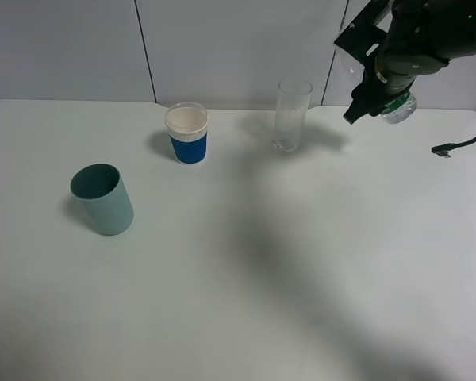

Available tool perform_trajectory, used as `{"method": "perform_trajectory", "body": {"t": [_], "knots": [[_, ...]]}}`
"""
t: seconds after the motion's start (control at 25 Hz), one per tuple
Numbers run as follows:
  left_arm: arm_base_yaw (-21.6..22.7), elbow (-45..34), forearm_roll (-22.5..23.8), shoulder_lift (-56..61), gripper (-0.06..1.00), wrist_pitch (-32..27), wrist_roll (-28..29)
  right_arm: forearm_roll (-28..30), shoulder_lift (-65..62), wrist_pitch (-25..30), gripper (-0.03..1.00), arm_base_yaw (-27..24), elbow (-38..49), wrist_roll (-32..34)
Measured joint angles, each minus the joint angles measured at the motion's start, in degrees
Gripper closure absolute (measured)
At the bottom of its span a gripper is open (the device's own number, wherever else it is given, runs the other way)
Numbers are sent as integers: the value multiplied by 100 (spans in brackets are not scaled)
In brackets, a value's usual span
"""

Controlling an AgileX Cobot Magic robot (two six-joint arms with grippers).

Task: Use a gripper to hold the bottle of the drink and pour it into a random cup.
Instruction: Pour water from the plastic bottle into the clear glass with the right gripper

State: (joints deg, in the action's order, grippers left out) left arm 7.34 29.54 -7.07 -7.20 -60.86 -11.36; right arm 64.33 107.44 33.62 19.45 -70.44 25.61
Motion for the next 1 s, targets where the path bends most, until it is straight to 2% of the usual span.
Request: {"method": "perform_trajectory", "body": {"t": [0.44,0.68,1.0], "knots": [[0,0,0,0,-5,5,0,0,256,266,42,286,-354,-244],[0,0,0,0,-5,5,0,-7,490,829,42,366,-587,-607],[0,0,0,0,-5,5,0,-7,714,976,42,637,-940,-909]]}}
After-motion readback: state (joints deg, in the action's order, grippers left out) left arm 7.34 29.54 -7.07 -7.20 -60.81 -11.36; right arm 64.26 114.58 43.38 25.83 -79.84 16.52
